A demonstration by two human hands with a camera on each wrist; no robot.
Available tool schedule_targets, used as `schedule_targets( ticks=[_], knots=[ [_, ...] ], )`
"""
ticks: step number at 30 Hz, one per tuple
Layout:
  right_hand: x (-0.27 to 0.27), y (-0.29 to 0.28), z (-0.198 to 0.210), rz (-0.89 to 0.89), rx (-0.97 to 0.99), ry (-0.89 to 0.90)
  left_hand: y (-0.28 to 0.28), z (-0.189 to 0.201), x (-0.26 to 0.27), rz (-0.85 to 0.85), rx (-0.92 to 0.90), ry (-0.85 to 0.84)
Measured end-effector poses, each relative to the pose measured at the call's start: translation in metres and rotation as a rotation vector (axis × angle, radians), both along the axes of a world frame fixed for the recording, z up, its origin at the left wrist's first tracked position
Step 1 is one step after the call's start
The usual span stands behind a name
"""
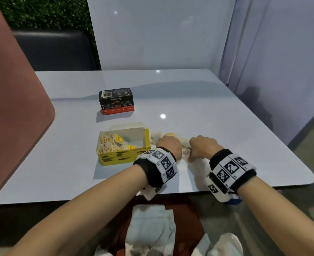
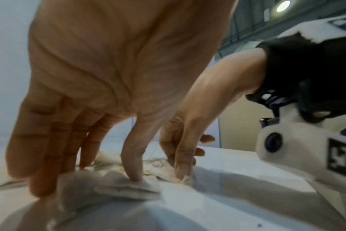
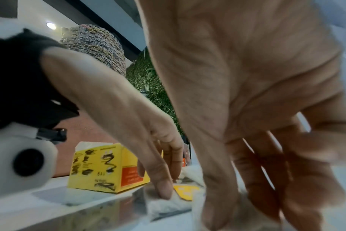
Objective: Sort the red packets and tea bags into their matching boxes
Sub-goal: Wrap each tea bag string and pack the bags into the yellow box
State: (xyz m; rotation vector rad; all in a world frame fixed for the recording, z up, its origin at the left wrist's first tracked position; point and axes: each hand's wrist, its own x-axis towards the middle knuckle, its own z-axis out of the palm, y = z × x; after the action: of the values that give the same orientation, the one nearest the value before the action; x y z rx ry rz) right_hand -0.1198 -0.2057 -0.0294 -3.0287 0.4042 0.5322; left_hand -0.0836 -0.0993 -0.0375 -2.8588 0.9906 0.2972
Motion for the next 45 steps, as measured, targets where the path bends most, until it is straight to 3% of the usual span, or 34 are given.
schedule_targets(
  ticks=[5, 9, 13, 15, 18, 22, 27, 37, 41, 45],
  knots=[
    [-0.005, -0.010, -0.007, -0.136, 0.271, -0.048, 0.002, -0.001, -0.001, 0.044, -0.059, 0.085],
    [-0.019, -0.014, -0.001, -0.184, 0.537, -0.260, 0.013, 0.005, -0.002, 0.097, -0.171, 0.165],
    [-0.035, -0.011, 0.006, -0.233, 0.711, -0.486, 0.033, 0.023, -0.002, 0.180, -0.432, 0.275],
    [-0.043, -0.008, 0.009, -0.244, 0.695, -0.596, 0.048, 0.029, -0.007, 0.242, -0.652, 0.475],
    [-0.050, 0.004, 0.014, -0.191, 0.637, -0.821, 0.071, 0.027, -0.016, 0.319, -1.032, 0.971],
    [-0.052, 0.037, 0.010, 0.075, 0.391, -1.109, 0.086, 0.013, -0.029, 0.412, -1.229, 1.057],
    [-0.054, 0.063, -0.023, 0.369, 0.352, -1.024, 0.095, 0.003, -0.035, 0.384, -1.344, 1.069],
    [-0.062, 0.059, -0.035, 0.485, 0.583, -1.017, 0.111, -0.004, -0.039, 0.301, -1.376, 1.143],
    [-0.066, 0.061, -0.032, 0.410, 0.702, -1.011, 0.113, -0.003, -0.039, 0.310, -1.443, 1.199],
    [-0.067, 0.066, -0.022, 0.070, 0.952, -0.929, 0.113, -0.006, -0.040, 0.341, -1.392, 1.146]
  ],
)
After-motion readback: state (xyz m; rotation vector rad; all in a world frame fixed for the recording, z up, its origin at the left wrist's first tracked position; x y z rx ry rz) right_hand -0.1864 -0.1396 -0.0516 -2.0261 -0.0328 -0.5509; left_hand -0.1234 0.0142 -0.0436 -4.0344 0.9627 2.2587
